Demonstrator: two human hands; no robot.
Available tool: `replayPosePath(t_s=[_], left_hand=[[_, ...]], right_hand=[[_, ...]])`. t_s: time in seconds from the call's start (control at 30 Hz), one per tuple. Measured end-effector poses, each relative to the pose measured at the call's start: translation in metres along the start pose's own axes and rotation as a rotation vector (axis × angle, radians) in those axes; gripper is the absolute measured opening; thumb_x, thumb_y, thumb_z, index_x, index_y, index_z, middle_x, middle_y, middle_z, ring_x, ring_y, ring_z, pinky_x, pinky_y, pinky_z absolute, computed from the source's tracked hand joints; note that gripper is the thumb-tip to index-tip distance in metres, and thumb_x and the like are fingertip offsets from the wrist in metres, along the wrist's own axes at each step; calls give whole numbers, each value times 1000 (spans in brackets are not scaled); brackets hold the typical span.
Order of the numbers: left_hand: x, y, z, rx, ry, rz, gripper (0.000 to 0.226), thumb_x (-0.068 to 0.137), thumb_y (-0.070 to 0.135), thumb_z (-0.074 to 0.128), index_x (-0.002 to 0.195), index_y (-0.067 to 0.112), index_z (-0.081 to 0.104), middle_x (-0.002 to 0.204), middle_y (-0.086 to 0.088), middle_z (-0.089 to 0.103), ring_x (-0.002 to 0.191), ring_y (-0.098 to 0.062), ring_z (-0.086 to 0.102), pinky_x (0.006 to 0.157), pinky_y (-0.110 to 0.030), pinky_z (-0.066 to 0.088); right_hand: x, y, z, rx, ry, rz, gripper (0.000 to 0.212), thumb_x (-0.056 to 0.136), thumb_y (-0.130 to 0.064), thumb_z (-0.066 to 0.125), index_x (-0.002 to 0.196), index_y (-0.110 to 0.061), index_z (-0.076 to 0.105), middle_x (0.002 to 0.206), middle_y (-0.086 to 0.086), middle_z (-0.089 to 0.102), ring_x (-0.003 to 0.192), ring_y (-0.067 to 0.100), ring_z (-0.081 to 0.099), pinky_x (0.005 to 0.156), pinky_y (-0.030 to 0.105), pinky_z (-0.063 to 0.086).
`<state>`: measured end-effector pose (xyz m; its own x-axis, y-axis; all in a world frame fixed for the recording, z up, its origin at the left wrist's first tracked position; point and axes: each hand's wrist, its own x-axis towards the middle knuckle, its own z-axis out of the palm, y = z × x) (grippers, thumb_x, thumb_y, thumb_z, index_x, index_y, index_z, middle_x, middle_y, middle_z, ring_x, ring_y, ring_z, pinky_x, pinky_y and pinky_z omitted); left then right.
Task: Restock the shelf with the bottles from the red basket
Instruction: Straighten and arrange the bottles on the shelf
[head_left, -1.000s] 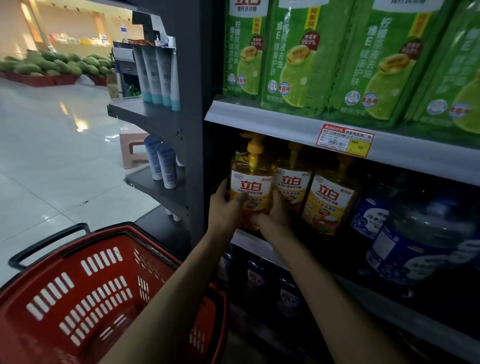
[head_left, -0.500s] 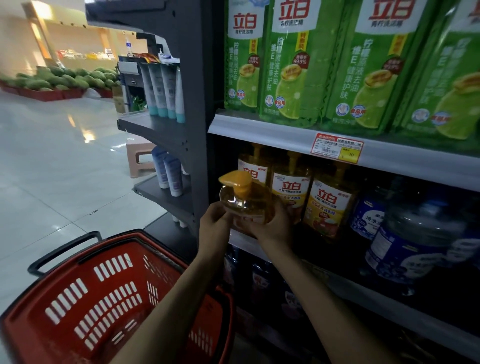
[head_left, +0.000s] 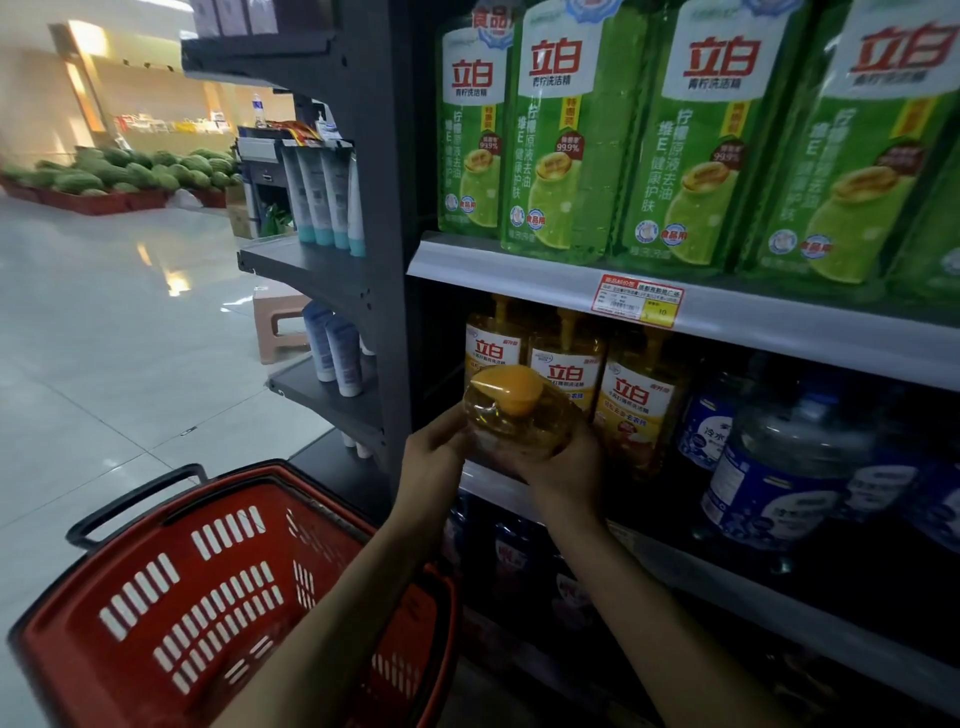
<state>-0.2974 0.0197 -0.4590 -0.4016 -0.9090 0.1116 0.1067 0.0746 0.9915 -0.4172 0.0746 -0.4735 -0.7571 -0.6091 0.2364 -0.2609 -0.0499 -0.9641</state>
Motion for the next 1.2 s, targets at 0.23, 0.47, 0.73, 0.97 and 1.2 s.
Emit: replayPosePath(t_s=[0.23, 0.47, 0.73, 0.97, 1.2], left_hand=[[-16, 0, 18, 46, -70, 20, 38, 106, 27, 48, 88, 38, 80, 91, 3, 79, 86, -3, 71, 90, -38, 50], [-5, -15, 30, 100, -78, 6, 35, 108, 27, 46, 93, 17, 76, 84, -5, 78, 87, -23, 75, 85, -41, 52], [47, -54, 62, 114, -92, -21, 15, 99, 23, 64, 108, 34, 68, 104, 2, 77, 100, -21, 75, 95, -52, 58], [72, -77, 109, 46, -24, 29, 26, 95, 35, 66, 120, 38, 64, 115, 14, 73, 110, -6, 68, 99, -41, 54], [101, -114, 122, 146, 29, 72, 64, 83, 64, 68, 141, 50, 48, 140, 3, 59, 124, -17, 63, 102, -54, 54]], right_hand=[[-4, -5, -47, 2, -19, 51, 70, 61, -9, 96, 122, -15, 65, 106, -6, 66, 108, 16, 63, 89, 27, 54], [-14, 0, -87, -12, -74, 83, 67, 59, -7, 96, 119, -15, 69, 112, -1, 74, 105, 18, 69, 79, 27, 56], [-19, 7, -120, 116, -88, 304, 51, 58, -1, 95, 103, -12, 72, 91, -1, 76, 78, 14, 73, 47, 25, 56], [-11, 14, -138, 123, -79, 362, 49, 57, -5, 94, 101, -12, 74, 94, 4, 79, 82, 23, 77, 68, 46, 63], [-9, 8, -140, 132, -109, 354, 44, 60, 0, 92, 99, -10, 74, 90, 3, 79, 71, 14, 76, 52, 30, 59]])
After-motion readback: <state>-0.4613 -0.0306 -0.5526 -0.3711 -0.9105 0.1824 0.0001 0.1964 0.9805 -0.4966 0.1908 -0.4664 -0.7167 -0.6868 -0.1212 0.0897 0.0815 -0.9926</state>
